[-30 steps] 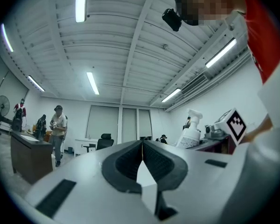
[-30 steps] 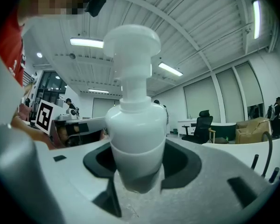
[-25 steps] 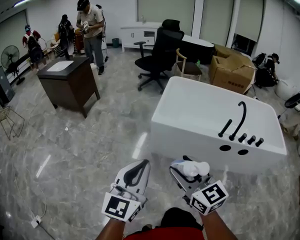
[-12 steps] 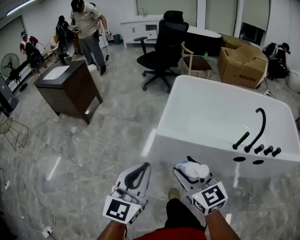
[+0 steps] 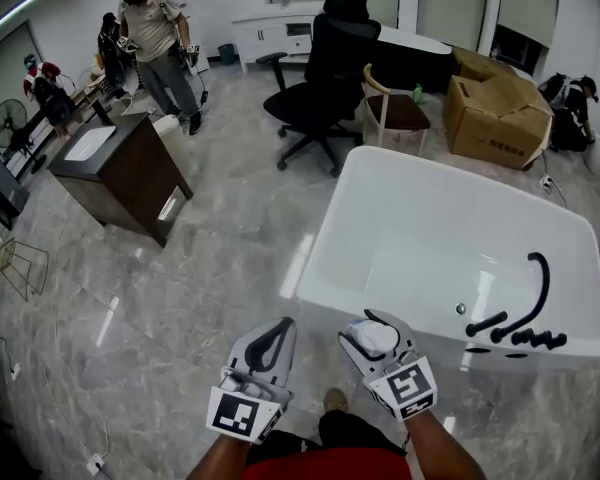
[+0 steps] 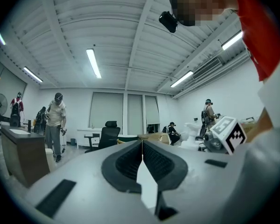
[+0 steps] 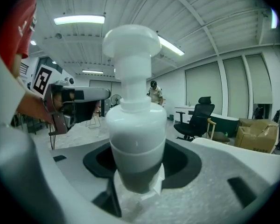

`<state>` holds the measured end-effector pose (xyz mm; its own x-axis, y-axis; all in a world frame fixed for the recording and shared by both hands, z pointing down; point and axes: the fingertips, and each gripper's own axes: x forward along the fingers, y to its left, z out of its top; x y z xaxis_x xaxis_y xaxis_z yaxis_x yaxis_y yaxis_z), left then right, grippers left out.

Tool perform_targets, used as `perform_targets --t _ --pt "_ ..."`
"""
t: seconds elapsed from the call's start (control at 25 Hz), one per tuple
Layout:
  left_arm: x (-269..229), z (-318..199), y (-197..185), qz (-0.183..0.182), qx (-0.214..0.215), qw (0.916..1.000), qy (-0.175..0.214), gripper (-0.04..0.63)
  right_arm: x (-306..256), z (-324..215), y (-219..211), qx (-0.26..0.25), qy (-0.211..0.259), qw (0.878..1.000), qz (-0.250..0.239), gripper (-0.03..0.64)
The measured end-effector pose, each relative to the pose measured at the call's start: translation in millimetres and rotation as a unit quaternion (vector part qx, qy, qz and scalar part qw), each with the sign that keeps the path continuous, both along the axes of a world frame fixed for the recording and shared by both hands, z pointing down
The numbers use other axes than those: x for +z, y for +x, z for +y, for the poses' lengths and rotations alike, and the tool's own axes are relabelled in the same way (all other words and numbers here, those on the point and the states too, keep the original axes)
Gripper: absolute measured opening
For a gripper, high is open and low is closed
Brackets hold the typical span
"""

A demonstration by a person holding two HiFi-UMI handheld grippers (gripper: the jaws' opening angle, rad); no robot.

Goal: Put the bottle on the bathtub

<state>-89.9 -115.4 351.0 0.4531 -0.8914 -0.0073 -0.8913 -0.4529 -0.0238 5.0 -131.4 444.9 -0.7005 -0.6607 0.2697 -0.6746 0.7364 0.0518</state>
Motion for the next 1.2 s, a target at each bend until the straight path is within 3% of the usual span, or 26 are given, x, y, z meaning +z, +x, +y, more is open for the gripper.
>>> perform_targets --t 0.48,1.2 --pt "65 -90 4 -0.002 0.023 0.9985 -0.049 0.012 92 -94 3 0.027 -0.060 0.997 0.044 0.245" --pt "157 -148 -16 -0.028 0.024 0.9923 -0.118 0.012 247 -157 -9 0.022 -0.129 0.988 0.077 0.245"
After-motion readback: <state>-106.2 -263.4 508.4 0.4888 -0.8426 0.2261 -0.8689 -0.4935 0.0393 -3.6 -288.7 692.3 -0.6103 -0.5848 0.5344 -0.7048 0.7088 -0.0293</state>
